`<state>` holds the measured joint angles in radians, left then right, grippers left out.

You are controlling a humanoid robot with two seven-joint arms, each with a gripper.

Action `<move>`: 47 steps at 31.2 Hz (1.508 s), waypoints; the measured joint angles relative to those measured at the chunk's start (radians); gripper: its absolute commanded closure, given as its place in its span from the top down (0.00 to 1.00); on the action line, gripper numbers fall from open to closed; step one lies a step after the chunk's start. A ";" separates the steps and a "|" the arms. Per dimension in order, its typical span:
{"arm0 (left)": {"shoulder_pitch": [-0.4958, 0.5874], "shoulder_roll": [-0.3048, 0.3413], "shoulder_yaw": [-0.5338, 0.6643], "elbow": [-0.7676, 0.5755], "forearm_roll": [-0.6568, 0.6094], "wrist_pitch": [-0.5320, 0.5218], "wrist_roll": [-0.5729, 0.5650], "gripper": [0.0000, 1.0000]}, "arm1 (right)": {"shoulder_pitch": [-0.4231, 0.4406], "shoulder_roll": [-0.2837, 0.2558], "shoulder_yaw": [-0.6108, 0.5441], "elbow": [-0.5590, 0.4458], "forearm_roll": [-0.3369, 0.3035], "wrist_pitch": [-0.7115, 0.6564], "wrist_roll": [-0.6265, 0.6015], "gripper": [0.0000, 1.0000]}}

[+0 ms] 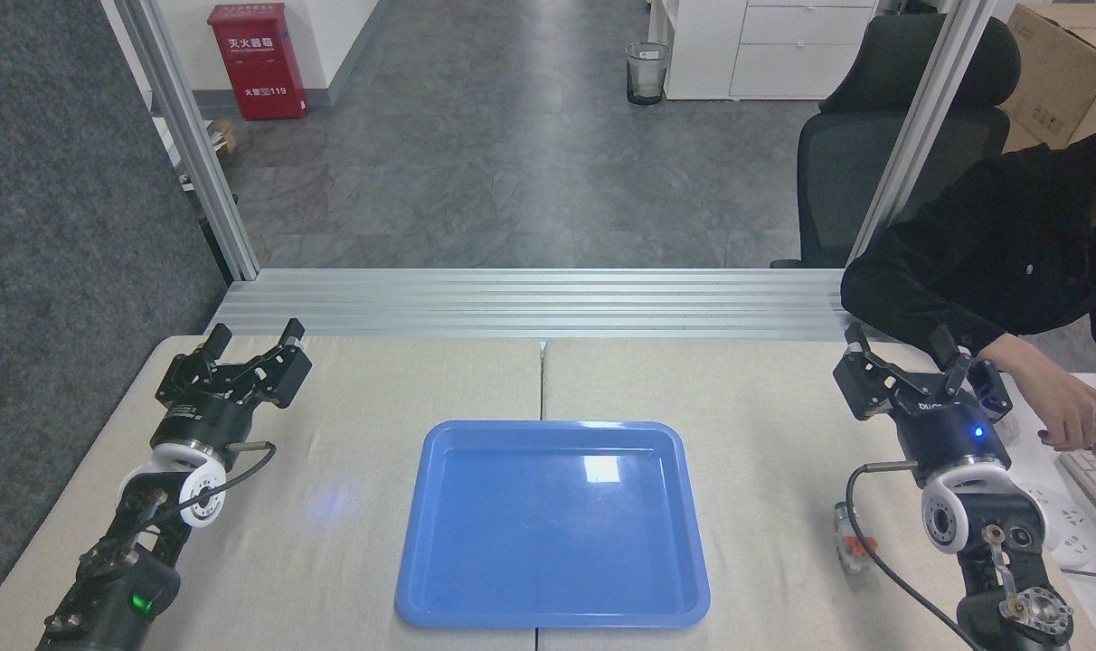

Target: Pick up switch part and place in tray

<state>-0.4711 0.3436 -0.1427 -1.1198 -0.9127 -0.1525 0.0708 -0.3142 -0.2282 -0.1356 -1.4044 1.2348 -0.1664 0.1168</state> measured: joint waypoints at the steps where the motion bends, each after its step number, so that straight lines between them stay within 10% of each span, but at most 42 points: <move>1: 0.000 0.000 0.000 0.000 0.000 0.000 0.000 1.00 | 0.001 0.000 0.000 -0.001 0.000 0.000 0.000 1.00; 47: 0.000 0.000 0.000 0.000 0.000 0.000 0.000 1.00 | -0.014 -0.032 0.008 0.025 0.006 -0.015 0.012 1.00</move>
<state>-0.4712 0.3436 -0.1427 -1.1198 -0.9127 -0.1526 0.0708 -0.3285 -0.2604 -0.1275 -1.3798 1.2409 -0.1810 0.1290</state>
